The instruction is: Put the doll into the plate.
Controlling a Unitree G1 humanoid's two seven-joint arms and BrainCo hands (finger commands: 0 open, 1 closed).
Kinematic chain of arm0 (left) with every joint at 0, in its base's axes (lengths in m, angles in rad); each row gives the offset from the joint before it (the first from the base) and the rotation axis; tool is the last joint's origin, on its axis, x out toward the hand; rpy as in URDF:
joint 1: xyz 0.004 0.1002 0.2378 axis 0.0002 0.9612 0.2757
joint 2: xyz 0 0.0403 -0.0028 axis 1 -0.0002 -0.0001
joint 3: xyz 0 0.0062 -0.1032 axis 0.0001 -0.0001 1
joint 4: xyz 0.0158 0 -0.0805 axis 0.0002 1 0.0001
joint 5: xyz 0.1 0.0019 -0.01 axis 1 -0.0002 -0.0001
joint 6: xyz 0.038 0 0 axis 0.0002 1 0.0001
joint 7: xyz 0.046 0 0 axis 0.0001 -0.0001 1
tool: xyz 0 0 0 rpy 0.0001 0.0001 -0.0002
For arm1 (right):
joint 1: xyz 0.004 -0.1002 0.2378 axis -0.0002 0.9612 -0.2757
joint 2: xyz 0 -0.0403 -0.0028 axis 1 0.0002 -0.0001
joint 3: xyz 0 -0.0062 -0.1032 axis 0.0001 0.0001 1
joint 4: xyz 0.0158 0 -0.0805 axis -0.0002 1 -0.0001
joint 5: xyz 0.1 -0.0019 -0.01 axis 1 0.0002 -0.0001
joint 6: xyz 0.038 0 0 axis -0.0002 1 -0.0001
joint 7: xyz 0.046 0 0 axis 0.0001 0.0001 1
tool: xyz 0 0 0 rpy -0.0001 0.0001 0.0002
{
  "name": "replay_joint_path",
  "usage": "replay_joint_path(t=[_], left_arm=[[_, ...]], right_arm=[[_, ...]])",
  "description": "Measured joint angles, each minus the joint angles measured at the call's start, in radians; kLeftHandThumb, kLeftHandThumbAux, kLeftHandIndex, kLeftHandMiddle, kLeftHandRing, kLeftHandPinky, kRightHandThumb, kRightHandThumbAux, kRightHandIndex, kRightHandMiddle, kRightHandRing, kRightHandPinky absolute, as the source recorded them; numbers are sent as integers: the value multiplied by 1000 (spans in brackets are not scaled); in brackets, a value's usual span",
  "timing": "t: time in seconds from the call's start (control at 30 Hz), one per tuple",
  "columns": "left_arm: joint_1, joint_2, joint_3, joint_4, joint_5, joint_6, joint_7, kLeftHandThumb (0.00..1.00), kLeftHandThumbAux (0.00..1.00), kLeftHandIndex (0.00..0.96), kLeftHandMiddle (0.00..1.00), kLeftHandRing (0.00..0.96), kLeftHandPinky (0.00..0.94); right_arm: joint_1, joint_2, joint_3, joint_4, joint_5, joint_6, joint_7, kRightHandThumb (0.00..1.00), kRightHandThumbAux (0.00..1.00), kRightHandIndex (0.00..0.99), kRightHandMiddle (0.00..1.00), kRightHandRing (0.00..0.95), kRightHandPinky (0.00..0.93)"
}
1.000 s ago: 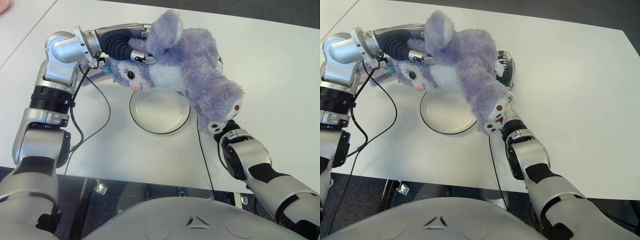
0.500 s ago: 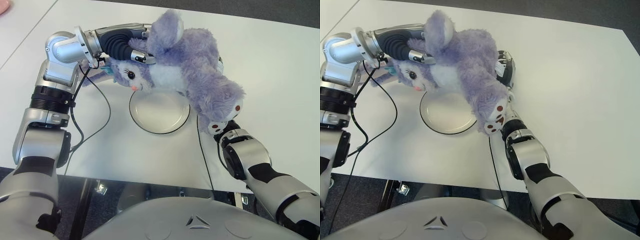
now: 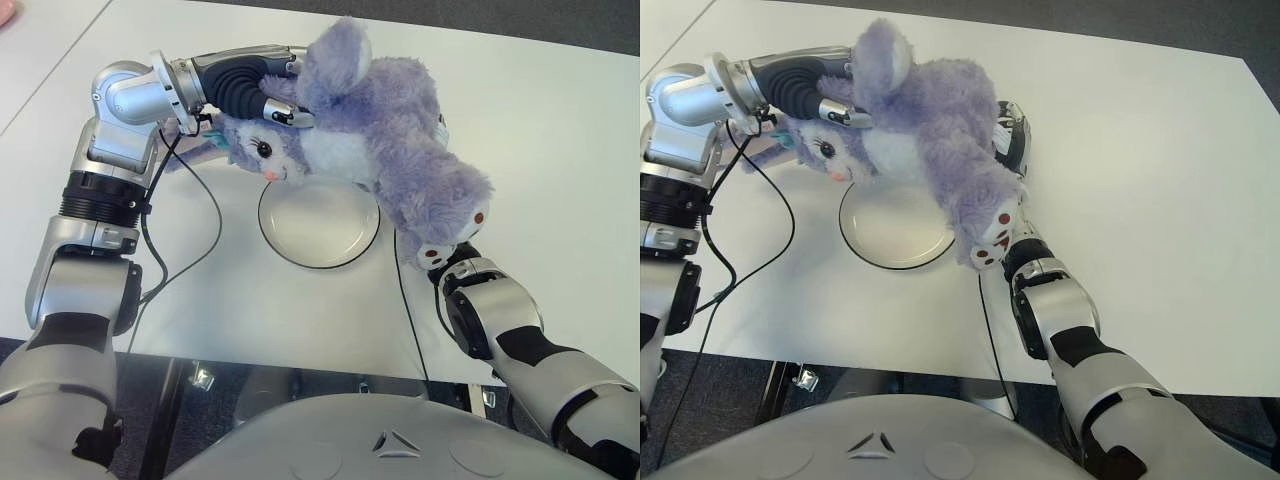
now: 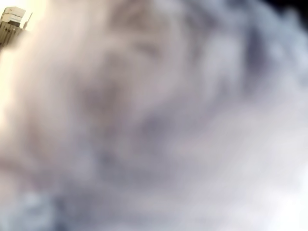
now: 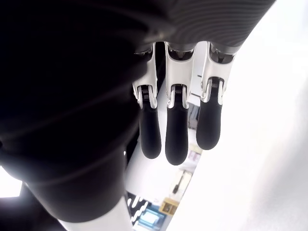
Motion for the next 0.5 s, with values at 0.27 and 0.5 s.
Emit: replay_joint_path(t=[0.27, 0.5], left_arm=[[0, -9, -1, -9, 30, 12, 12, 268, 261, 0, 0, 0, 0], [0, -11, -1, -16, 49, 21, 22, 252, 276, 0, 0, 0, 0]], right_arm=[[0, -1, 10, -5, -4, 0, -16, 109, 998, 298, 383, 443, 463], [0, -1, 14, -9, -6, 0, -19, 120, 998, 306, 385, 438, 455]])
